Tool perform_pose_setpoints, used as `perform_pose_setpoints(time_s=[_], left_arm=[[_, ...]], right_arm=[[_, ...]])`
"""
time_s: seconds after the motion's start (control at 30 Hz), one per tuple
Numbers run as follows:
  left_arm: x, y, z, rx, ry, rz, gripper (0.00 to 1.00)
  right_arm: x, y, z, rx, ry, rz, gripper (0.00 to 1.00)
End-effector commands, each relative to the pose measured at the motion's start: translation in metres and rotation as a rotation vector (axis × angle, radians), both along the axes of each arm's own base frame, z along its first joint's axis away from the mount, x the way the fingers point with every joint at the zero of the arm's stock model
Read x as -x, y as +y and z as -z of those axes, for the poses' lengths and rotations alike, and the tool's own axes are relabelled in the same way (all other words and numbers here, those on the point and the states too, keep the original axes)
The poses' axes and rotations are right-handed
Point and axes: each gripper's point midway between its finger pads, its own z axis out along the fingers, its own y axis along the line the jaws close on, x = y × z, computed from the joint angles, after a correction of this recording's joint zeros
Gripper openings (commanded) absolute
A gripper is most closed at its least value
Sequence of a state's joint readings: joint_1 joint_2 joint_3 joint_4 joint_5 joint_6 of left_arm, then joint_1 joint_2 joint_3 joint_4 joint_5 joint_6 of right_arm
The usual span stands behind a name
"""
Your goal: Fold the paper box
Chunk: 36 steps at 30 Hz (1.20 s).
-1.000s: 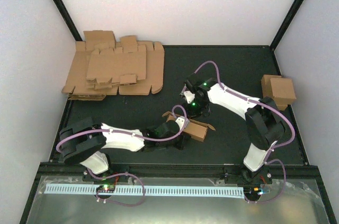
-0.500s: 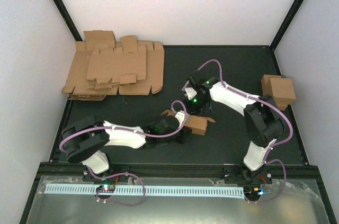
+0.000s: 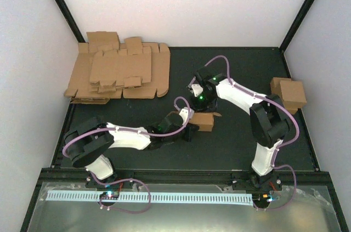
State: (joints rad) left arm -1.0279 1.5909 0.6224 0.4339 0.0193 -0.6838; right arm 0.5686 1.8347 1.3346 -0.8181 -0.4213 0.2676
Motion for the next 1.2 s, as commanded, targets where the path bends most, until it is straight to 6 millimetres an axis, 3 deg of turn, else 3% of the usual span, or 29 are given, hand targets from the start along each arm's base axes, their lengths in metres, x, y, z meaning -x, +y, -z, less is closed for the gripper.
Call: perform_pose_setpoints(time_s=[0.0,0.2,0.33,0.47,0.67,0.8,0.87,1.0,1.17], left_arm=[[-0.014,-0.005,-0.041,0.092,-0.062,-0.027,0.14],[0.008,0.026,-0.036,0.042,-0.012,-0.021,0.26],[0.026,0.038,-0.056,0.044,-0.024,0.044,0.34],[0.023,0.072,-0.081,-0.044,-0.097,-0.003,0.41],[-0.003,0.137,-0.126,-0.130,-0.201,-0.145,0.65],[-0.019,0.156,-0.131,-0.230,-0.225,-0.156,0.72],[-0.025,0.156,-0.126,-0.269,-0.220,-0.127,0.73],[-0.034,0.150,-0.116,-0.303,-0.173,-0.039,0.75],[-0.038,0.137,-0.103,-0.323,-0.108,0.046,0.69]], right_arm=[[-0.018,-0.022,-0.006,0.131,-0.059,0.050,0.16],[-0.048,-0.039,-0.036,0.181,-0.225,0.127,0.31],[-0.060,-0.051,-0.062,0.211,-0.336,0.177,0.34],[-0.060,-0.069,-0.095,0.212,-0.456,0.250,0.37],[-0.039,-0.098,-0.115,0.208,-0.569,0.318,0.37],[-0.010,-0.098,-0.126,0.060,-0.633,0.306,0.37],[0.005,-0.098,-0.125,-0.007,-0.659,0.290,0.41],[0.025,-0.106,-0.115,-0.055,-0.657,0.315,0.76],[0.038,-0.110,-0.097,-0.065,-0.640,0.304,0.80]])
